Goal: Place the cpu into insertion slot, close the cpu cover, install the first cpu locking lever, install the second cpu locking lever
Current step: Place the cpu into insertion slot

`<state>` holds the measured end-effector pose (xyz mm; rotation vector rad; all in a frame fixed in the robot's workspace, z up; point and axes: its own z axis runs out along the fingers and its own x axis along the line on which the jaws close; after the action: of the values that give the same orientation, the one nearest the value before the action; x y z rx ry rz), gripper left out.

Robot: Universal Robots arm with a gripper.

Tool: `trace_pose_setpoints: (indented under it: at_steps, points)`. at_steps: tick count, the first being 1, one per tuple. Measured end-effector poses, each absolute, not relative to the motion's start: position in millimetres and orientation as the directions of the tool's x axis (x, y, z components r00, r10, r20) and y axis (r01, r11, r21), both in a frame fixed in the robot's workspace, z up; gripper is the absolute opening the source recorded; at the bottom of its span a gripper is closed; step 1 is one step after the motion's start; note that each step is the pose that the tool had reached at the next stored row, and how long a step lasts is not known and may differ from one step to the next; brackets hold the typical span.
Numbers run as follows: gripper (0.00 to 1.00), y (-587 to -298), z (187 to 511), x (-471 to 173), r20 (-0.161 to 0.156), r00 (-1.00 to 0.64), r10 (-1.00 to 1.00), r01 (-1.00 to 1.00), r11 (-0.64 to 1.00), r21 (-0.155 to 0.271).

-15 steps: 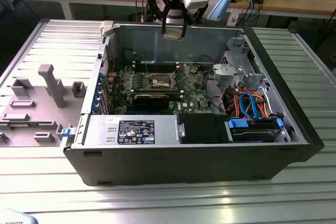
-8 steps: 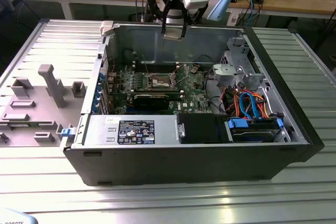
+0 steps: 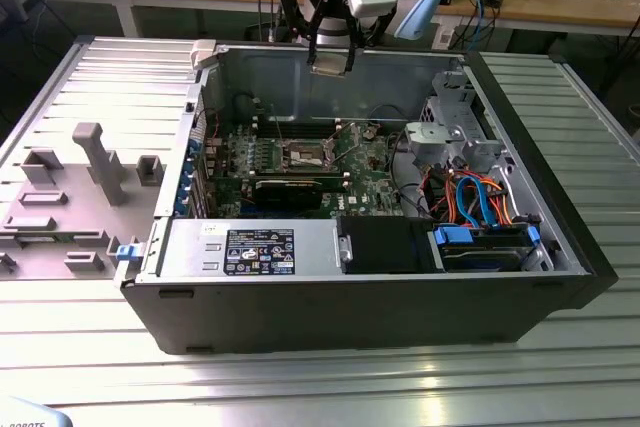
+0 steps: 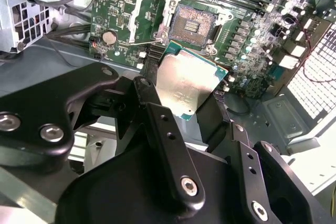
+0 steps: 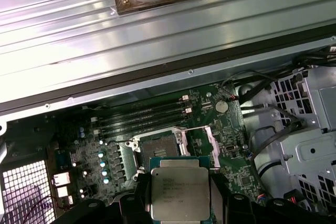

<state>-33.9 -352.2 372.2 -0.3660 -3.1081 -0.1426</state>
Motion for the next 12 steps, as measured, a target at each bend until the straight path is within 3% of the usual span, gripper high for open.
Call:
trace_pose_setpoints:
  at_steps: [12]
  points:
    - [0.54, -352.2, 372.1, -33.9, 0.019, -0.97, 0.243, 0.244, 0.966, 0.089]
